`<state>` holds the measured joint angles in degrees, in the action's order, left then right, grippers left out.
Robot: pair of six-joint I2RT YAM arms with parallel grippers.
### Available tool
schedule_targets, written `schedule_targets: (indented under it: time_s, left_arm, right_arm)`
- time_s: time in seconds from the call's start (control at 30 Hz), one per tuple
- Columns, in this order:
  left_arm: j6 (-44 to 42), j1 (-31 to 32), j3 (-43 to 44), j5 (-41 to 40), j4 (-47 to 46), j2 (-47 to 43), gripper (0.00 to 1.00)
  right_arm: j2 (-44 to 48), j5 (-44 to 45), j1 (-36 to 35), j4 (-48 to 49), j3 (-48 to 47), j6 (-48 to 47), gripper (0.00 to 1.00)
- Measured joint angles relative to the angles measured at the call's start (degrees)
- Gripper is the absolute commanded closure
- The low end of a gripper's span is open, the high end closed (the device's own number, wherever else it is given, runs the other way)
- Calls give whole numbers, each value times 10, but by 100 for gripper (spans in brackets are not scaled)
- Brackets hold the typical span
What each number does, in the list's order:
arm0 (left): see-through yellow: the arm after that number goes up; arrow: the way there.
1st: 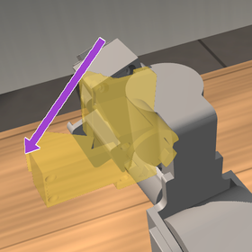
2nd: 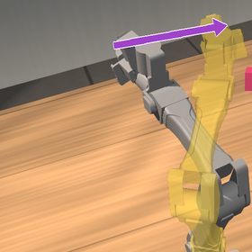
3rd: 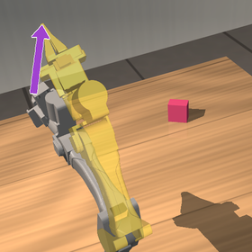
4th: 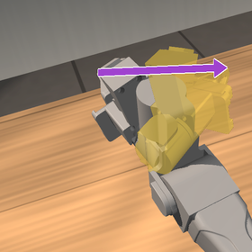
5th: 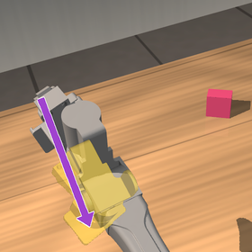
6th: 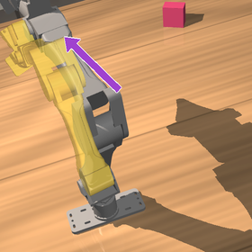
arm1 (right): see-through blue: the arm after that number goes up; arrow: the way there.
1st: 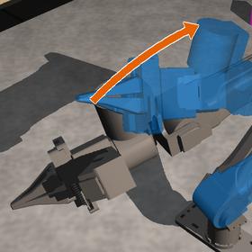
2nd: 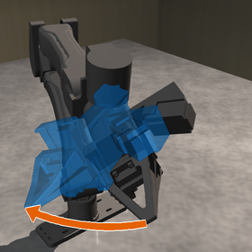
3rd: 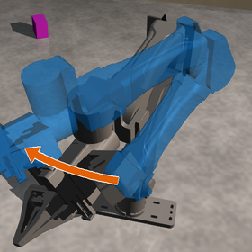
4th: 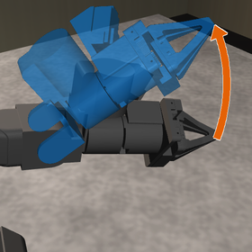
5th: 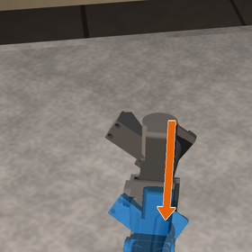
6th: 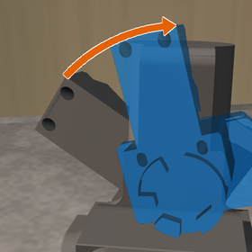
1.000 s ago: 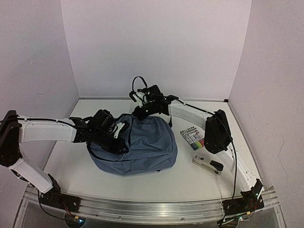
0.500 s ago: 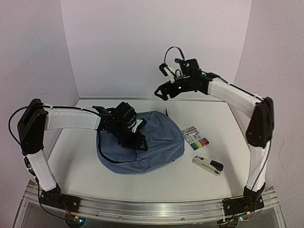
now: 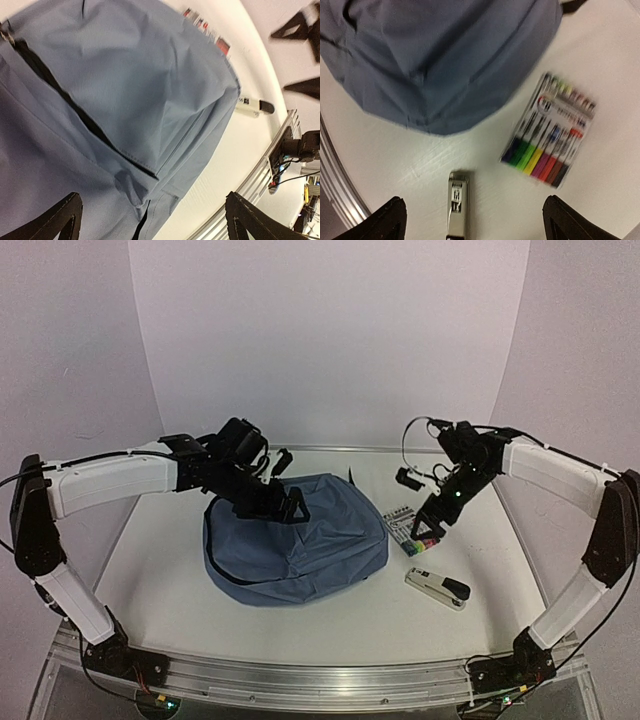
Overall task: Pack the student bag
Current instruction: Unzip the student bag at the center of the board, then move the stationery to the center of the board.
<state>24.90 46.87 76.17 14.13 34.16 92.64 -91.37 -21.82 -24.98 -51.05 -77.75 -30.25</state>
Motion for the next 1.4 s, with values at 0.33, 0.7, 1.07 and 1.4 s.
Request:
schedule_targets:
  time_s: [0.33,0.7,1.07,1.4]
  left_arm:
    - [-14,0,19,-18,16,1,0]
    - [-14,0,27,-20,23,12,0]
    - [-28,0,148,11,65,91,0]
    - [-75,20,584,68,149,426,0]
  right_arm:
    - [21,52,36,-61,145,-68,12]
    - [-154,42,107,-4,-49,61,21]
    - [-301,-2,134,9,-140,137,23]
    - [-331,-67,133,6,-147,146,31]
